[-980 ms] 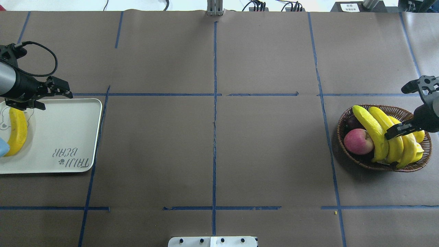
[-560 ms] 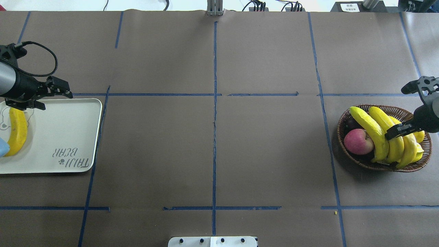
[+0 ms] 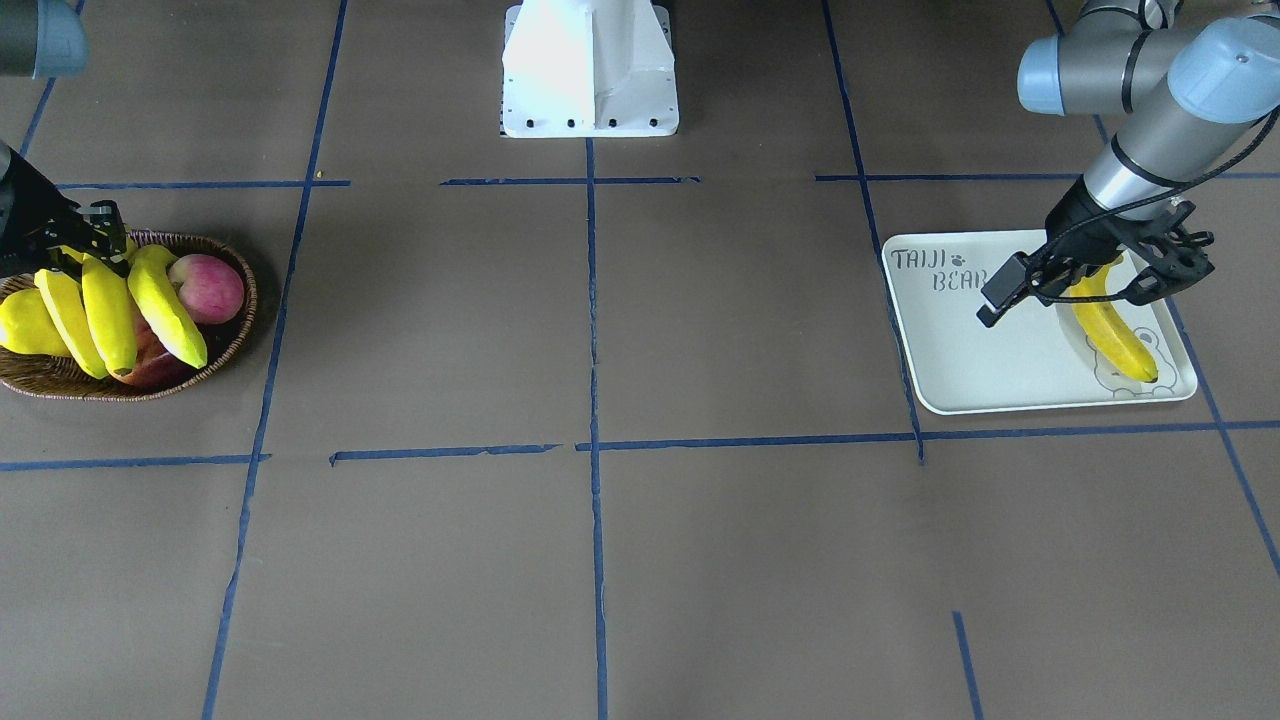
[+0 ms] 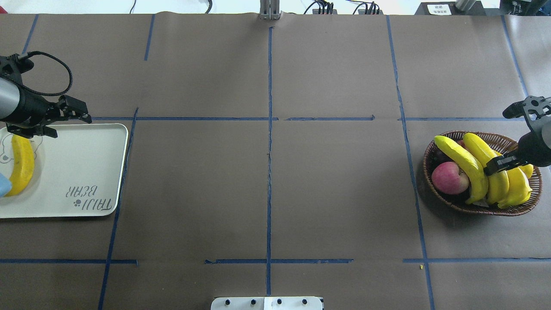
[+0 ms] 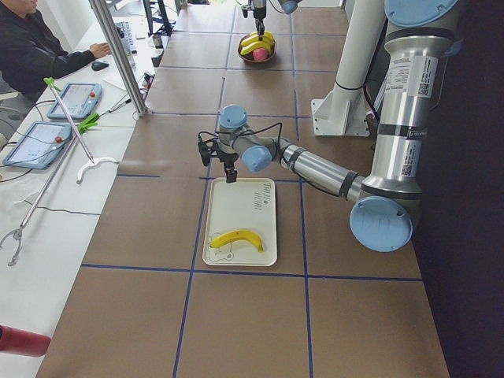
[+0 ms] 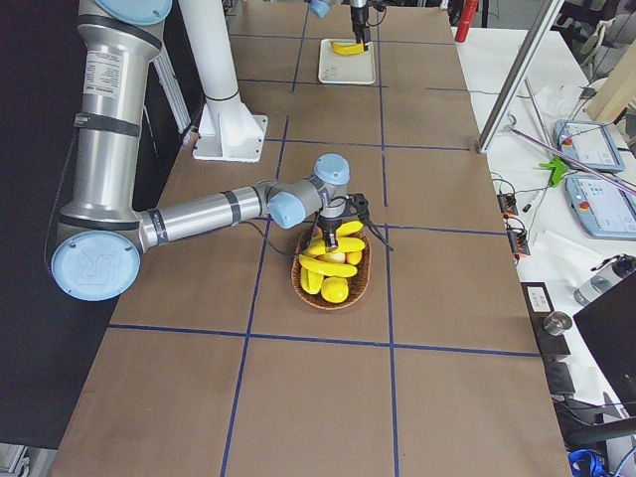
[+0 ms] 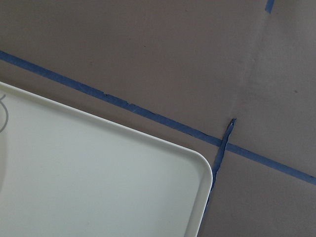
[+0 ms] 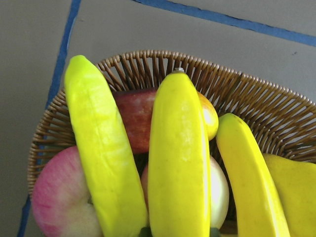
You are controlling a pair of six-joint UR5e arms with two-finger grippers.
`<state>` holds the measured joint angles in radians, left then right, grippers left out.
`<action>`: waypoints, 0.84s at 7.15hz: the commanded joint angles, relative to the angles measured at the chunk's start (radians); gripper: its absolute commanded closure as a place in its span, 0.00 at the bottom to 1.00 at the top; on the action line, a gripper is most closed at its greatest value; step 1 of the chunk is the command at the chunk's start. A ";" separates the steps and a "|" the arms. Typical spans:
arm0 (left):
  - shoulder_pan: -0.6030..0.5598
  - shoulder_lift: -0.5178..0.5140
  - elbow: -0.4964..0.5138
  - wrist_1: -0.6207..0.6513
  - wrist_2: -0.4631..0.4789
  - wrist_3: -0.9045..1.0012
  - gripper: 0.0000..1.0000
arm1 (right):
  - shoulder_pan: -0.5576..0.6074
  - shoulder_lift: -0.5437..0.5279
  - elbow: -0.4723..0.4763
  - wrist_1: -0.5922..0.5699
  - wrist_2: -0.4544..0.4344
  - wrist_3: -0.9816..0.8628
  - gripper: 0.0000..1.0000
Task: Transfer all bananas from basket to plate
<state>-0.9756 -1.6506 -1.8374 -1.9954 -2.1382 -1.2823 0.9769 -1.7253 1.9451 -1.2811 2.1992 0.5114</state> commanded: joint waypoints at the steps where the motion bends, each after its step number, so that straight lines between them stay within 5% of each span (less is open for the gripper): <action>1: 0.000 0.000 0.000 0.001 0.000 -0.006 0.01 | 0.026 -0.011 0.053 0.000 0.000 0.001 0.99; 5: 0.000 -0.002 -0.013 0.000 -0.002 -0.011 0.01 | 0.132 -0.031 0.225 -0.012 0.014 0.009 0.99; 6: 0.000 -0.017 -0.025 0.000 -0.006 -0.015 0.01 | 0.134 0.042 0.216 -0.011 0.090 0.045 1.00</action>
<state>-0.9756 -1.6554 -1.8504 -1.9953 -2.1408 -1.2936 1.1024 -1.7413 2.1454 -1.2914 2.2279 0.5255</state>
